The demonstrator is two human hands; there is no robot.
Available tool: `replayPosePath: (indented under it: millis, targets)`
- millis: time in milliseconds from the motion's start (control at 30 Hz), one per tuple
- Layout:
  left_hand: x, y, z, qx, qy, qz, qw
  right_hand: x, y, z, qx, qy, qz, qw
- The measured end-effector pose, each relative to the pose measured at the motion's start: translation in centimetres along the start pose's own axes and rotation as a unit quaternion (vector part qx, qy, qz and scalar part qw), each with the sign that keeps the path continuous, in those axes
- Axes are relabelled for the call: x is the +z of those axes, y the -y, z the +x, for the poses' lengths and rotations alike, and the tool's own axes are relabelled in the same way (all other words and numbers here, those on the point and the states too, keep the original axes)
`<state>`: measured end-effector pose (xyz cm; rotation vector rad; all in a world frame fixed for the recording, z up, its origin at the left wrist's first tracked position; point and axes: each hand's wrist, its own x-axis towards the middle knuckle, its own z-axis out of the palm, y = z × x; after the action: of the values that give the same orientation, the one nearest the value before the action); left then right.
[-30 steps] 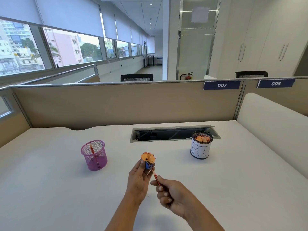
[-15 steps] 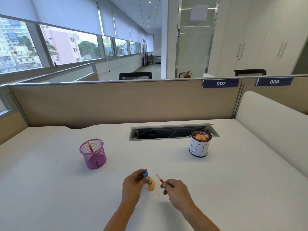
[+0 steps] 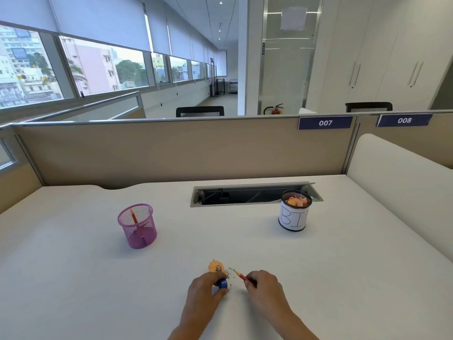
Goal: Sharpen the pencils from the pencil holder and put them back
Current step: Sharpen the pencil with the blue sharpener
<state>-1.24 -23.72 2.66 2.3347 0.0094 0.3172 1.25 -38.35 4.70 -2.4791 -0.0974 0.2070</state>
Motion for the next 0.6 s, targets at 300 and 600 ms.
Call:
replayPosePath:
  millis: [300, 600]
  targets:
    - [-0.1, -0.3, -0.3, 0.04, -0.01, 0.041, 0.998, -0.2, 0.3, -0.5, -0.023, -0.013, -0.033, 0.999]
    - [0.3, 1.2, -0.4, 0.031, 0.011, 0.057, 0.998, -0.4, 0.0, -0.7, -0.025, -0.018, -0.038, 0.999]
